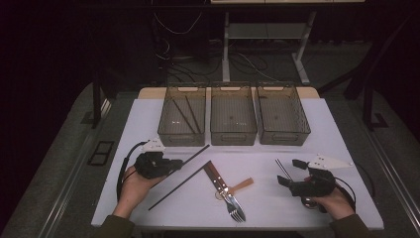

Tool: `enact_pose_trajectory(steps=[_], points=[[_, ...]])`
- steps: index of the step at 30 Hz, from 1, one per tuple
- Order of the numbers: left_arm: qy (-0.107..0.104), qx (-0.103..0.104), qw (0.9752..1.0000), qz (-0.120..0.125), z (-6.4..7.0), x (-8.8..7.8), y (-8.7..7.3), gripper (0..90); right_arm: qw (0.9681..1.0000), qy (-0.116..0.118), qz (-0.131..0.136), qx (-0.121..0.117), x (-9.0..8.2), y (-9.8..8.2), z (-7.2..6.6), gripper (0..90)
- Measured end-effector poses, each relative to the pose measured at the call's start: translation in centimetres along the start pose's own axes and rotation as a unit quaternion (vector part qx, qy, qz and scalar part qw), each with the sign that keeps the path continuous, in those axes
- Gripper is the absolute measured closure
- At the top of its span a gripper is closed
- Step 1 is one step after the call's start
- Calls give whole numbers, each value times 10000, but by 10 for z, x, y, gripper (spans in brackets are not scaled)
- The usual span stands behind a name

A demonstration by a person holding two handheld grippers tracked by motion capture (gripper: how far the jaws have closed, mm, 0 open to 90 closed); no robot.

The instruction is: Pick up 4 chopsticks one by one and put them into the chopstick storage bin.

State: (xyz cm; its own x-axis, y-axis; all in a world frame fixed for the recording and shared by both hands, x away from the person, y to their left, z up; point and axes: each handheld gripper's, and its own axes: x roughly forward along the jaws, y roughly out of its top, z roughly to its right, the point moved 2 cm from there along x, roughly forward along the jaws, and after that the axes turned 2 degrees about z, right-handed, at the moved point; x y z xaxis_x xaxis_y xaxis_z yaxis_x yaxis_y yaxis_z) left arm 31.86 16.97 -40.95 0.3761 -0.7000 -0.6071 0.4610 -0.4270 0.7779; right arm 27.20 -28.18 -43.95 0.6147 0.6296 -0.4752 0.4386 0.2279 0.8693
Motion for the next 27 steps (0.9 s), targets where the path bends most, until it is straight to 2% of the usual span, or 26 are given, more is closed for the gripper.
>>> enact_pose_trajectory(steps=[6,11,19,27], points=[[10,-3,9999,133,-4,0,12,855,10000,-16,38,15,-1,0,1,140],[16,46,9999,152,-7,4,19,854,10000,-32,33,10,-1,0,1,140],[31,9,9998,210,-18,8,32,854,10000,-68,48,9,-2,0,1,140],[30,-5,9997,224,-28,15,51,854,9999,-75,85,21,-4,0,1,140]])
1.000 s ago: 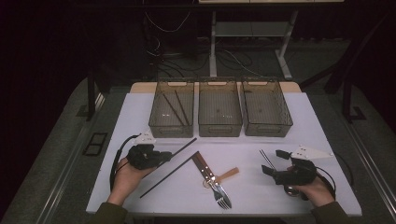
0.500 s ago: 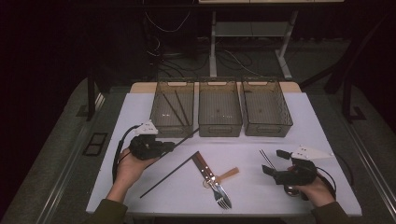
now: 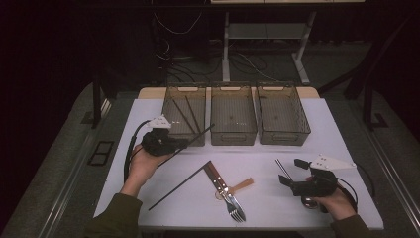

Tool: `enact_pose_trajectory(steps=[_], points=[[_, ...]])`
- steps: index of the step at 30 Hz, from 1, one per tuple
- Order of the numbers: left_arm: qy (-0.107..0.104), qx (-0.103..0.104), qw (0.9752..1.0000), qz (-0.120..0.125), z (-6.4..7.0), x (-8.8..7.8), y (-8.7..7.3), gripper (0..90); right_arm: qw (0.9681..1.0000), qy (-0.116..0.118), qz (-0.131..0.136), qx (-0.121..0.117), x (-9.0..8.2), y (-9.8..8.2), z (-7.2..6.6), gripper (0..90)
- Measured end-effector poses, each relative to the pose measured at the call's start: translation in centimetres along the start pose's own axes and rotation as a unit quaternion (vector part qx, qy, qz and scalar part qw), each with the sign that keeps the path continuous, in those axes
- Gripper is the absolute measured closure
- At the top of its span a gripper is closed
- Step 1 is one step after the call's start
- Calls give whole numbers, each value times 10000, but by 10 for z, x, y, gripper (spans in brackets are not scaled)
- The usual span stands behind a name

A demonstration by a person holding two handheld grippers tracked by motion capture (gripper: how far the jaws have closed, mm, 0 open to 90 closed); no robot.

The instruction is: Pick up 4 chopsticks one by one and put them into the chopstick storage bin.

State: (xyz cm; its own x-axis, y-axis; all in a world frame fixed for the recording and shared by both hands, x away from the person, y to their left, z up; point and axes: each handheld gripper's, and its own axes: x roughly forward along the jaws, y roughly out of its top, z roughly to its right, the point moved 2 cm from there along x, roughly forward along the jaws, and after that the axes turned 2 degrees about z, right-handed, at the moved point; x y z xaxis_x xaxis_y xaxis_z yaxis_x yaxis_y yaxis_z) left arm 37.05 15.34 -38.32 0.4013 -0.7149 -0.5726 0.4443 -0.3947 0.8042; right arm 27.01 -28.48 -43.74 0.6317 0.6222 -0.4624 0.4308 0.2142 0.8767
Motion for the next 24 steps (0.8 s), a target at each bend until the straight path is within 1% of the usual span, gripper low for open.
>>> enact_pose_trajectory(steps=[4,6,8,10,14,17,19,22,24], points=[[43,-31,10000,-25,-6,3,12,854,10000,-20,27,2,-1,0,1,140],[70,6,10000,-38,-9,5,18,854,10000,-34,30,7,-2,0,1,140],[97,-52,9999,-22,-12,7,22,854,10000,-43,42,15,-3,1,1,140],[138,-28,9999,-43,-16,9,27,854,10000,-46,48,17,-3,1,1,140],[216,-82,9997,7,-24,12,37,854,9999,-72,82,47,-5,1,2,141],[312,-132,9994,77,-31,14,45,854,9999,-83,89,59,-5,1,2,140],[414,-126,9990,90,-36,16,51,854,9999,-76,93,48,-5,1,2,140],[525,-195,9984,118,-45,18,59,854,9999,-74,107,36,-5,1,2,140],[615,-206,9978,98,-51,19,64,854,9999,-76,95,33,-5,1,2,140]])
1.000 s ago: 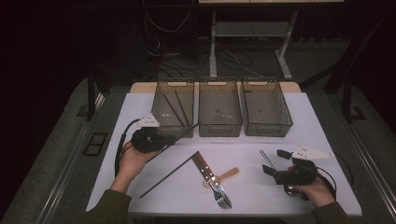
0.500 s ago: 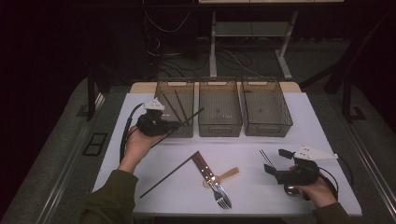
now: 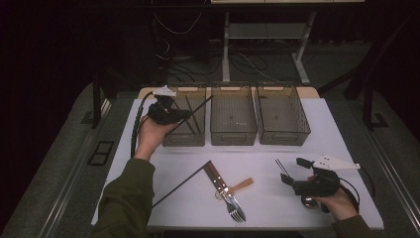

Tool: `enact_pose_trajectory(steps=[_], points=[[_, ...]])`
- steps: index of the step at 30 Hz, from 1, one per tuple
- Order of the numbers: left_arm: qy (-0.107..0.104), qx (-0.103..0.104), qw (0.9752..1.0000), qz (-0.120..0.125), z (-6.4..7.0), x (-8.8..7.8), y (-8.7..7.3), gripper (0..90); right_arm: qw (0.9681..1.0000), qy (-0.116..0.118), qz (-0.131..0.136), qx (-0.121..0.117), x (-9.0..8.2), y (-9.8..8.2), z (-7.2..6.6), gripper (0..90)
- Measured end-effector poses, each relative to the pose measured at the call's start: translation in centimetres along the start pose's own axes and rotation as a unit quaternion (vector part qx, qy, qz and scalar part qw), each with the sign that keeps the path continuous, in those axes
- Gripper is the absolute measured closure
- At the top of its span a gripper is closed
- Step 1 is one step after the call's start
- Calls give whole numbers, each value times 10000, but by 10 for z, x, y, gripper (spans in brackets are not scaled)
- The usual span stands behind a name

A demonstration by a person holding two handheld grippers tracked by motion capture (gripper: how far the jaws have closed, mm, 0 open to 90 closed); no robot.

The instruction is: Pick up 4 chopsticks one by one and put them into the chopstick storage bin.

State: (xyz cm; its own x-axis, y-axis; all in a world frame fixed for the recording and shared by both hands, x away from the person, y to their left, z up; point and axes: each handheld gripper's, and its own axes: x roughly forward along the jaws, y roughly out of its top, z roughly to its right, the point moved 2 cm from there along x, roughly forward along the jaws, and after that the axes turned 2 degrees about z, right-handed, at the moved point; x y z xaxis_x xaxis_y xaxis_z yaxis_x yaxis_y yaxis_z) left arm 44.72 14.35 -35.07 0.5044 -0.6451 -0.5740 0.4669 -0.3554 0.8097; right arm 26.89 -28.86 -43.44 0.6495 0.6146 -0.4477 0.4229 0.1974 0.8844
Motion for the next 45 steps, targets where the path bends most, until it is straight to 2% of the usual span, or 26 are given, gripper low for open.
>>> enact_pose_trajectory(steps=[4,7,8,9,18,20,25,29,31,32,34,36,39,45], points=[[215,-55,9997,-40,-11,5,8,854,10000,11,17,4,0,0,0,140],[317,-146,9994,-12,-17,10,12,854,10000,15,16,-11,0,0,0,140],[366,-236,9990,40,-19,13,13,854,10000,17,9,-9,0,0,0,140],[399,-183,9990,-15,-22,14,13,853,10000,22,9,-13,0,0,-1,140],[637,-566,9963,73,-41,33,18,853,10000,59,29,-31,0,0,-1,140],[671,-753,9948,135,-45,36,15,853,10000,63,28,-36,0,0,-1,140],[908,-744,9930,-143,-52,46,7,853,10000,79,34,-20,0,0,-1,140],[980,-832,9916,-159,-54,51,2,853,9999,84,52,-17,0,0,-1,140],[1028,-752,9914,-309,-56,53,-1,847,9999,95,47,-17,0,0,-1,140],[1124,-719,9905,-318,-56,53,-3,835,9999,89,48,-20,0,0,-1,140],[1106,-804,9903,-263,-56,53,-3,760,10000,82,34,-36,0,0,-1,140],[1191,-716,9898,-315,-55,53,-3,702,10000,80,33,-19,0,0,-1,140],[1196,-616,9904,-304,-52,52,-1,648,10000,88,25,-33,0,0,-1,140],[1082,-409,9928,-321,-44,48,3,509,10000,82,11,-30,1,0,-2,140]])
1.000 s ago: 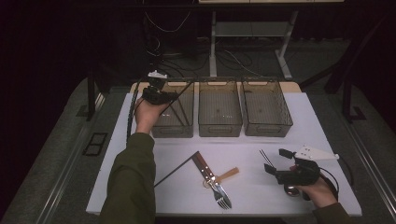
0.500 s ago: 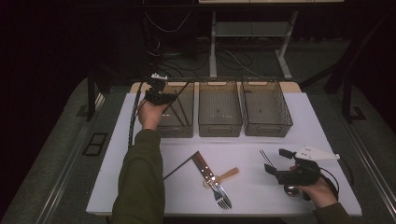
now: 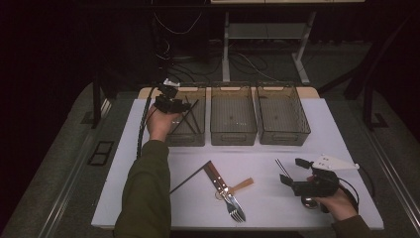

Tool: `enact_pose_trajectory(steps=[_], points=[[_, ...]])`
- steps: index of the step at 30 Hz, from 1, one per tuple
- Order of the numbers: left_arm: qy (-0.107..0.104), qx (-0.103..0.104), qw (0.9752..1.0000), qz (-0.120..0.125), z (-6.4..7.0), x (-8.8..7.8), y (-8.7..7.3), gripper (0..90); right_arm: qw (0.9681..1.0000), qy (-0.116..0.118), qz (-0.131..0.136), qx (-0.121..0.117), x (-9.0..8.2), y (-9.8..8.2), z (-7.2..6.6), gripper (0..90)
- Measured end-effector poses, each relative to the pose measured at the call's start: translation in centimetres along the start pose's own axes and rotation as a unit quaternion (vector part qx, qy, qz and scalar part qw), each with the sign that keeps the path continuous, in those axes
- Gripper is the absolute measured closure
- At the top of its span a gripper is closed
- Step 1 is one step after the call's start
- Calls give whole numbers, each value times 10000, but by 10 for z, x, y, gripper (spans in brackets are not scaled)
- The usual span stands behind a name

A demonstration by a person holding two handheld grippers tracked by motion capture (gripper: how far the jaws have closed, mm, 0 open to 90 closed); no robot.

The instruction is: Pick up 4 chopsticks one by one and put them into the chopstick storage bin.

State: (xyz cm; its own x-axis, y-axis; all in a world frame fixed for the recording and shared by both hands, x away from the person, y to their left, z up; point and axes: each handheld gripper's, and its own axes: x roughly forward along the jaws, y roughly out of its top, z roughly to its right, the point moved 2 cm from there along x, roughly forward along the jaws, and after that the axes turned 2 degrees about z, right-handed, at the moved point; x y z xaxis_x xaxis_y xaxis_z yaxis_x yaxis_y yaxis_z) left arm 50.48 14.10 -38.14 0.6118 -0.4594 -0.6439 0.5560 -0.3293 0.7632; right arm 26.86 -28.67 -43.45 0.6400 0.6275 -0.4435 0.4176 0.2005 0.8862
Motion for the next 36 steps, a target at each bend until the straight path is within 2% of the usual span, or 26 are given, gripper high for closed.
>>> enact_pose_trajectory(steps=[4,10,18,20,22,24,29,36], points=[[-102,185,9998,-36,7,-6,0,445,10000,0,-4,-7,0,0,-1,140],[-366,107,9991,206,13,-25,-4,373,10000,9,-23,-30,1,0,-1,140],[-572,281,9972,383,26,-53,-15,269,10000,13,-59,-2,2,-1,-2,127],[-565,286,9967,506,31,-59,-21,256,10000,25,-81,25,2,0,-3,112],[-609,315,9964,504,34,-63,-26,232,10000,-5,-80,30,2,1,-4,103],[-641,377,9962,457,38,-67,-34,210,9999,32,-106,81,3,1,-5,28],[-654,459,9961,378,50,-73,-53,135,9996,91,-242,67,4,0,-6,28],[-794,595,9944,363,64,-79,-78,134,9993,196,-317,-42,8,-4,-8,28]])
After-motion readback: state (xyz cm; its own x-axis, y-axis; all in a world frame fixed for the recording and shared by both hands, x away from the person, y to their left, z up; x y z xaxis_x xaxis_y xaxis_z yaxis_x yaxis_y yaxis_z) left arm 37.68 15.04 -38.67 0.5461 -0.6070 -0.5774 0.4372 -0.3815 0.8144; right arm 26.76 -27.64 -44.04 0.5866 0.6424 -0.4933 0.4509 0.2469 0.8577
